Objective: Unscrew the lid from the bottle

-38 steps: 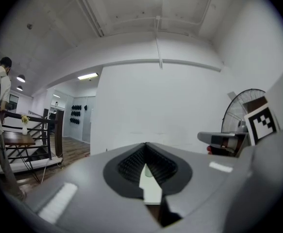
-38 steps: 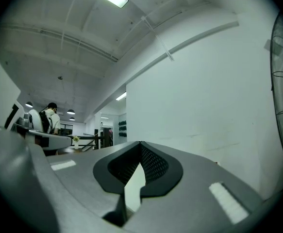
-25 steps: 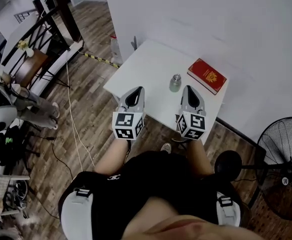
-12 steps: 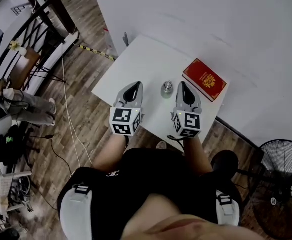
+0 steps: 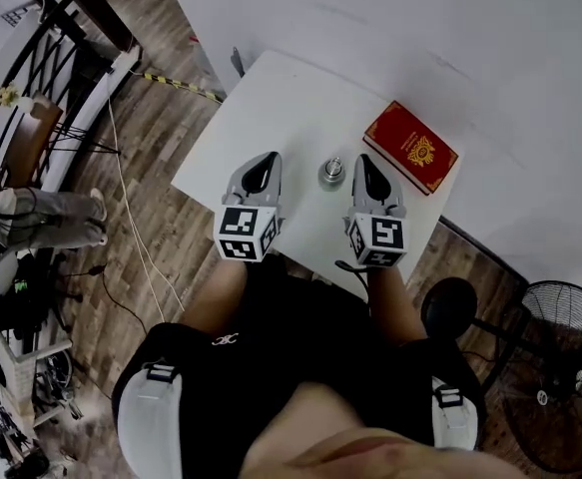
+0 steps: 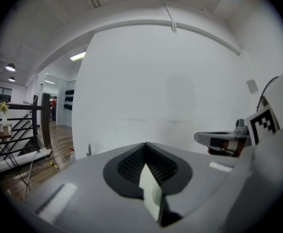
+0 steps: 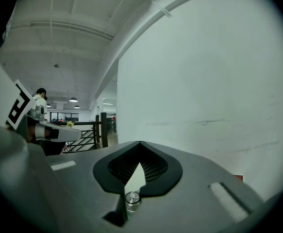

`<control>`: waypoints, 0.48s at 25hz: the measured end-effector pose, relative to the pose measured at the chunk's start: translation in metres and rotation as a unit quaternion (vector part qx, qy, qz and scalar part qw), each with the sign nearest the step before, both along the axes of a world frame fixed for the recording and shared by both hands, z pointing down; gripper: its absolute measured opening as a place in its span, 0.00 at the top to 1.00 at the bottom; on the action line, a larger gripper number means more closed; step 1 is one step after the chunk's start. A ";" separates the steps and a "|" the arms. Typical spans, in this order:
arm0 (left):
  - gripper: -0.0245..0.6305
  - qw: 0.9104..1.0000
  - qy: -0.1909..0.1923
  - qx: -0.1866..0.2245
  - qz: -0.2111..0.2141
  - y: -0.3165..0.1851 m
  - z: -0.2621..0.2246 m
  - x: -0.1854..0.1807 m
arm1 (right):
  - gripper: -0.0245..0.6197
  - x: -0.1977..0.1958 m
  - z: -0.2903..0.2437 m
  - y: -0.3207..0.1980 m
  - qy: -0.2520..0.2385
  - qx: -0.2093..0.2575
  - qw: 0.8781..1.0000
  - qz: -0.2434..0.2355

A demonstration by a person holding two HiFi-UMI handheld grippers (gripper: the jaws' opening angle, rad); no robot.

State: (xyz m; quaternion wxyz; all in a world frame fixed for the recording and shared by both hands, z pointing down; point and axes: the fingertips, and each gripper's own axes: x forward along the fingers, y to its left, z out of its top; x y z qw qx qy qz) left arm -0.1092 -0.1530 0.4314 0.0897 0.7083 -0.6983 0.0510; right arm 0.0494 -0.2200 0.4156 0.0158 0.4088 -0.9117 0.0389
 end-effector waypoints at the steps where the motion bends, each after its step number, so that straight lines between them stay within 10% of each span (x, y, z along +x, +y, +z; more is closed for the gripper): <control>1: 0.88 1.000 0.001 0.000 0.008 -0.005 0.001 -0.004 | 0.96 -0.003 0.002 -0.003 0.003 -0.003 1.000 0.005; 9: 0.79 0.986 0.033 0.017 0.162 -0.041 0.009 0.009 | 0.95 -0.012 0.012 -0.012 -0.018 -0.040 0.998 0.035; 12: 0.65 0.969 0.049 0.030 0.240 -0.049 0.010 0.023 | 0.73 -0.019 0.009 -0.010 -0.044 -0.049 0.998 0.009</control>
